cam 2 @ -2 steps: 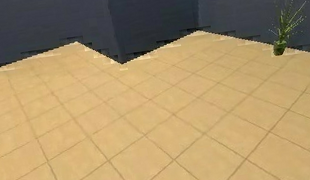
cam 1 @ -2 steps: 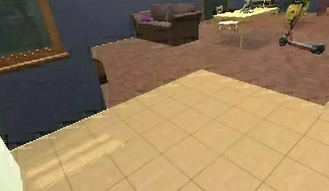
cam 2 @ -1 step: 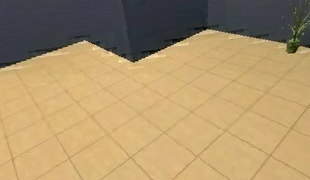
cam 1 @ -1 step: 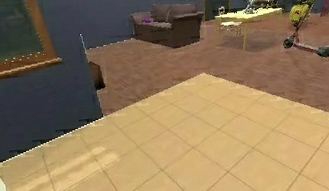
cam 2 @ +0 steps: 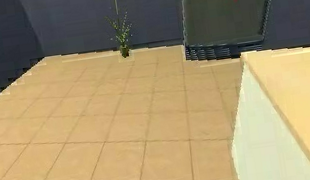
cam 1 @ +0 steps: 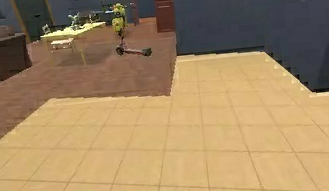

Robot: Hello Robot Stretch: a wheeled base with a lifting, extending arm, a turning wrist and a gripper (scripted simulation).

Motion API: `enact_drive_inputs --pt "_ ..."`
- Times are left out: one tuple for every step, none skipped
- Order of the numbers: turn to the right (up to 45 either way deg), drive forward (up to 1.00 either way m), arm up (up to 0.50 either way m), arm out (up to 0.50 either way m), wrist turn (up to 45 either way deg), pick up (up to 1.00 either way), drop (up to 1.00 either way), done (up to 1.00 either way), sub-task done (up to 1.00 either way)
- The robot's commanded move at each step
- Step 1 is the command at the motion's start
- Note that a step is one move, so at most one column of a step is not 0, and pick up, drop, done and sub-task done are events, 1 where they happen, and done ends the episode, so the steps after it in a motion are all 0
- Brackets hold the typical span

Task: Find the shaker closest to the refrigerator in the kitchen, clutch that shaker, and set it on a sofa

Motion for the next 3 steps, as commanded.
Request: enact_drive_inputs --pt "45.0 0.00 0.00 0.00 0.0 0.00 0.00 0.00 0.00" --pt "45.0 0.00 0.00 0.00 0.0 0.00 0.00 0.00 0.00" --pt "18.0 0.00 0.00 0.00 0.0 0.00 0.00 0.00 0.00"
